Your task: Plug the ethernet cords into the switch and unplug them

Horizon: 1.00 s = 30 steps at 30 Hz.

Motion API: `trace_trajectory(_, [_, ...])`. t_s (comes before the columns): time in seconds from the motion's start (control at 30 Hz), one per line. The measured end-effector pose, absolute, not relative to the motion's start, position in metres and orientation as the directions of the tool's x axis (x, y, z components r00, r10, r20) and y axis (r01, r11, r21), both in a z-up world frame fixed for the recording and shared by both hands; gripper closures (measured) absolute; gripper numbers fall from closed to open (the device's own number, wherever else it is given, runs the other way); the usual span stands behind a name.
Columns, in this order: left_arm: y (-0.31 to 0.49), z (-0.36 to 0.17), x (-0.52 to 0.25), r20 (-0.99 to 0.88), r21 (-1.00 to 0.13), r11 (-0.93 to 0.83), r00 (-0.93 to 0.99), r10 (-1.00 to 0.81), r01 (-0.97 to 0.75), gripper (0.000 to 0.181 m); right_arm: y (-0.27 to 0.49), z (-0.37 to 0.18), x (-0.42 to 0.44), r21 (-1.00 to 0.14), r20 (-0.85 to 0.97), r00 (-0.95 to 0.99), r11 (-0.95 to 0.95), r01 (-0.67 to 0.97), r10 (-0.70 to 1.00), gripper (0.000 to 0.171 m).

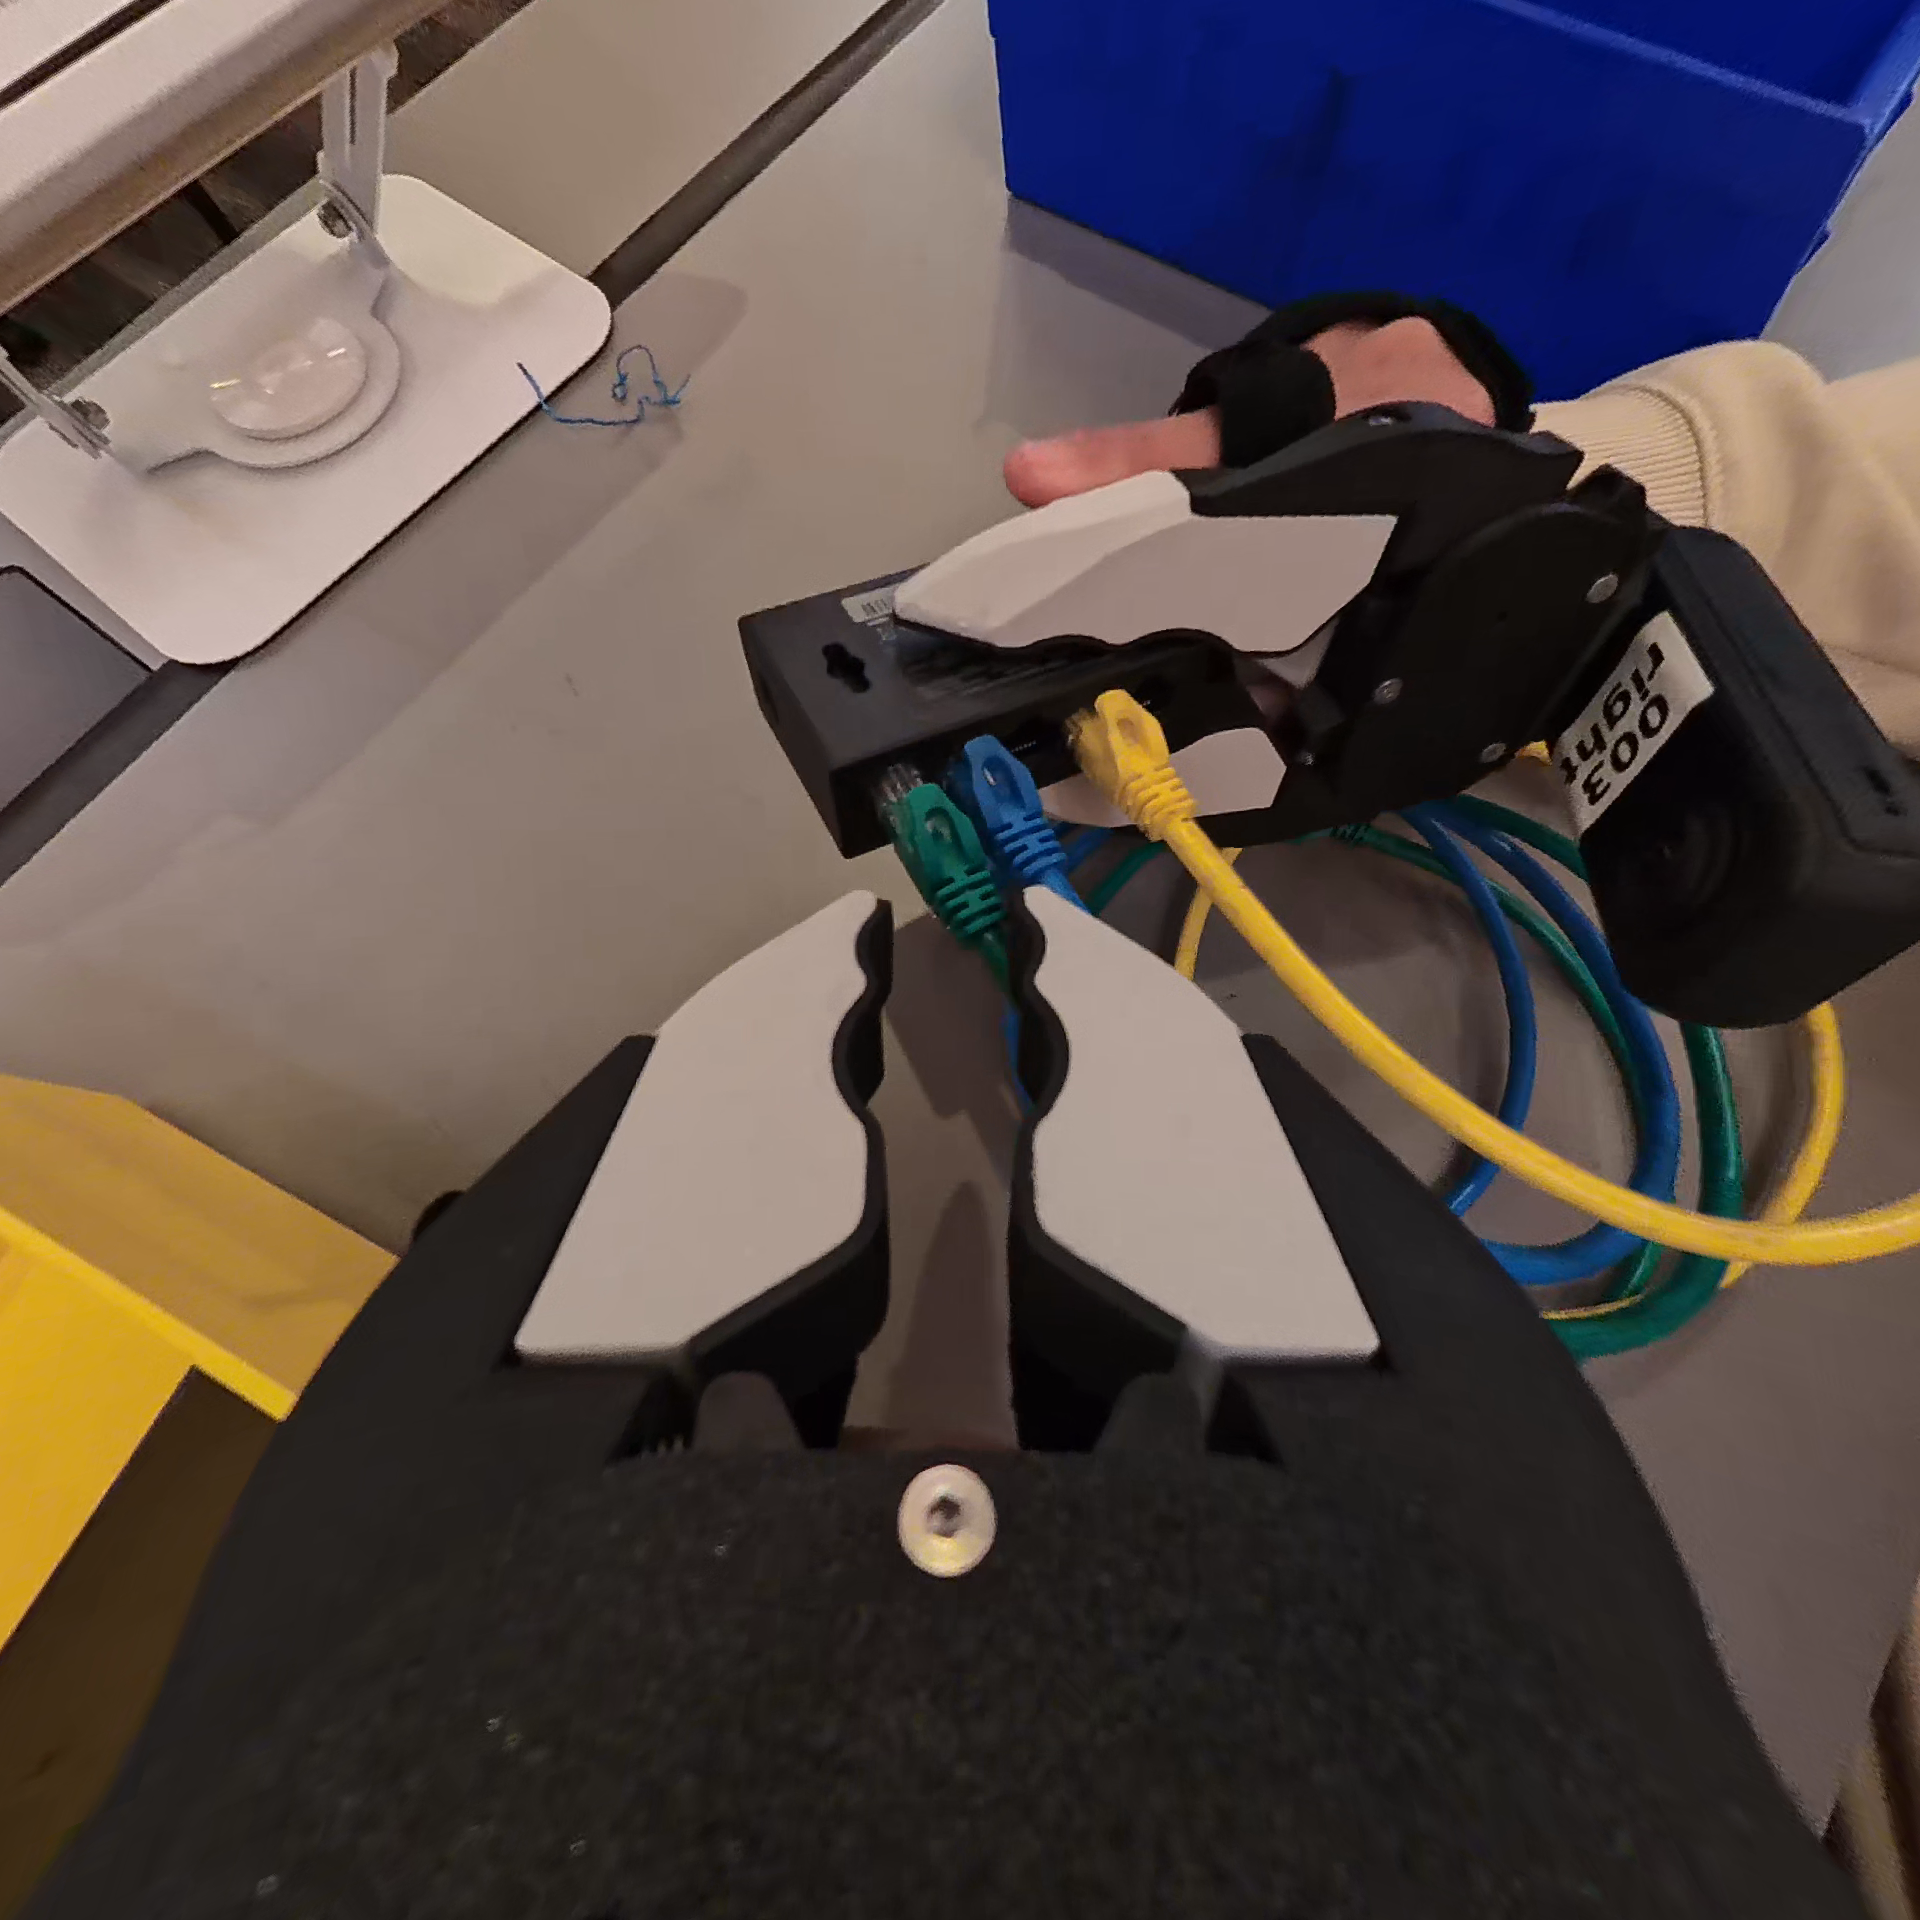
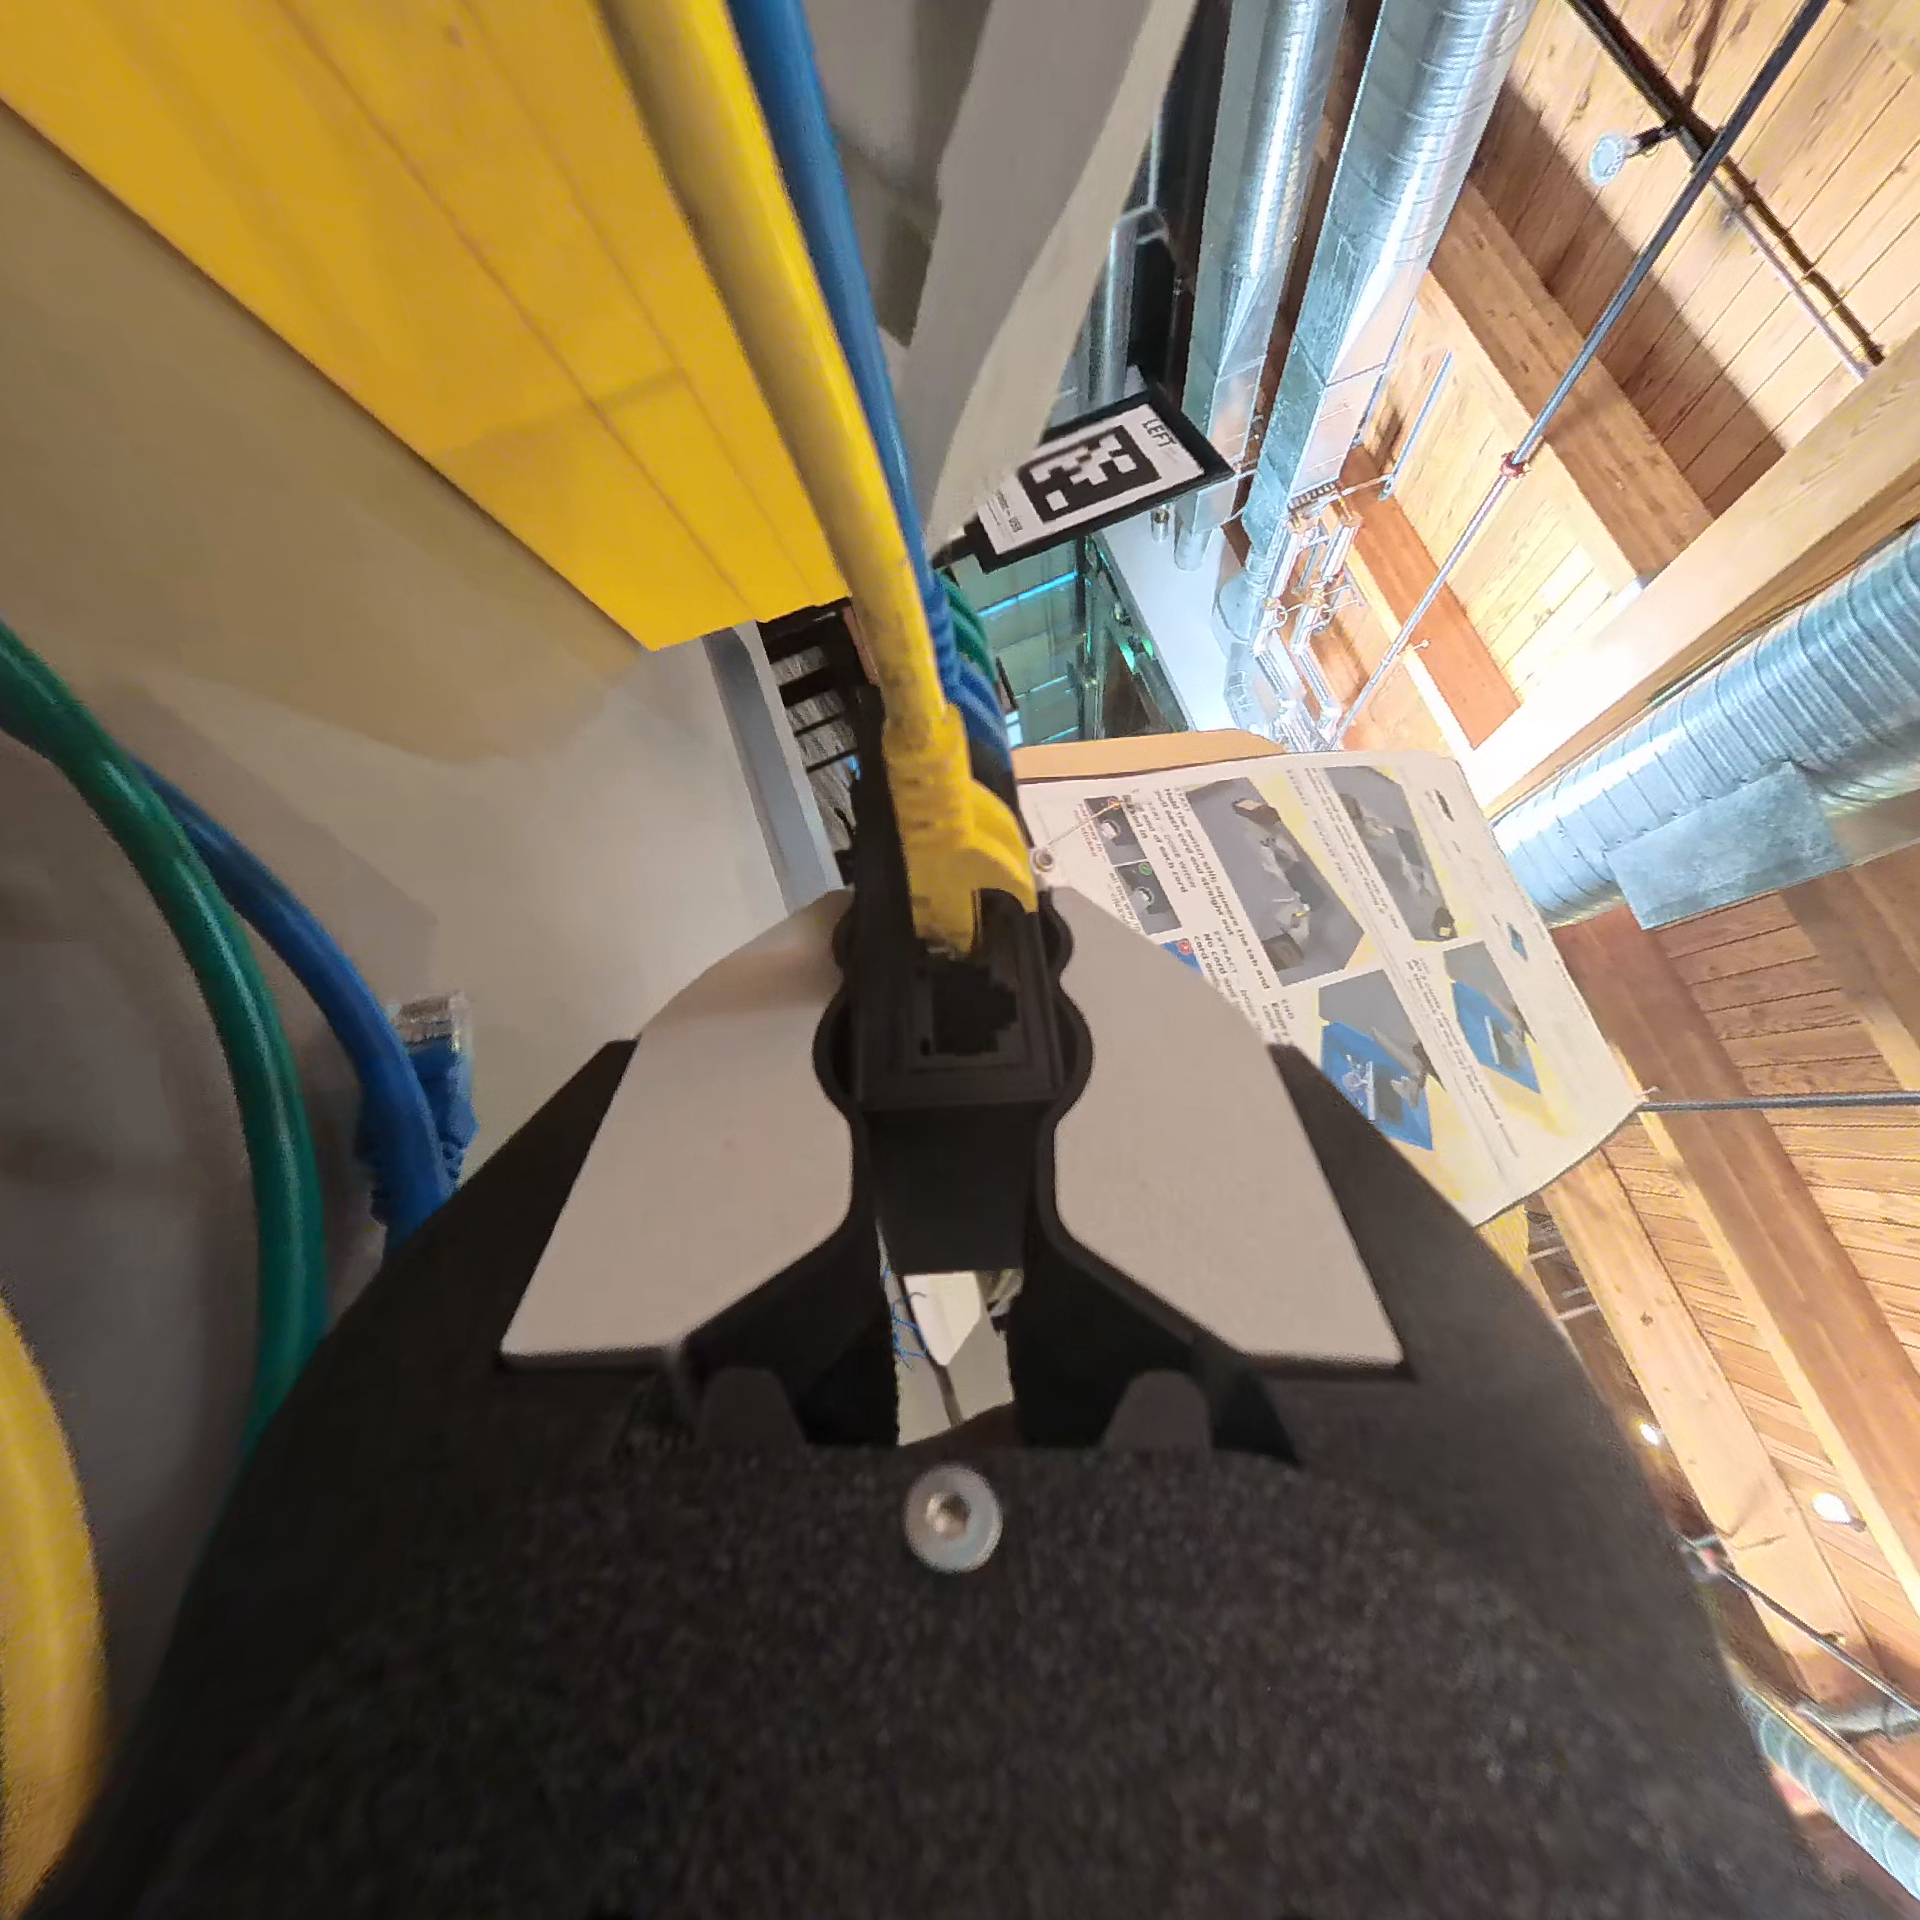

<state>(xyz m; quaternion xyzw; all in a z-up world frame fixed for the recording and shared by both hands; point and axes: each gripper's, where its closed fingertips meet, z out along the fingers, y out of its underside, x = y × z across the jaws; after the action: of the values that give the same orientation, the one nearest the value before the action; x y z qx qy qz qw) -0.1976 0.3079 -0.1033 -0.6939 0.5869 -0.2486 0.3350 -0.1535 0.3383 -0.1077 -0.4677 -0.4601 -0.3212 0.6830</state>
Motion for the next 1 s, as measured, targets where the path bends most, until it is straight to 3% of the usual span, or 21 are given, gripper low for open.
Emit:
trace_trajectory(0.17, [0.310,-0.106,-0.195,-0.059,-0.769,-0.092,0.214,-0.975,-0.632,0.169,0.341,-0.108,-0.151,-0.335,0.932,0.361,0.313,0.889,-0.028,0.141])
trace_trajectory(0.37, [0.316,-0.113,-0.199,-0.154,-0.716,-0.058,0.238,-0.959,-0.695,0.171,0.339,-0.108,-0.154,-0.238,0.960,0.270,0.301,0.923,-0.069,0.142])
trace_trajectory(0.77, [0.314,-0.101,-0.202,-0.101,-0.736,-0.063,0.201,-0.974,-0.674,0.171,0.336,-0.101,-0.158,-0.284,0.948,0.316,0.329,0.900,-0.045,0.142])
trace_trajectory(1.0, [0.310,-0.089,-0.200,-0.087,-0.775,-0.049,0.183,-0.979,-0.631,0.171,0.331,-0.096,-0.151,-0.314,0.949,0.305,0.258,0.913,0.077,0.135])
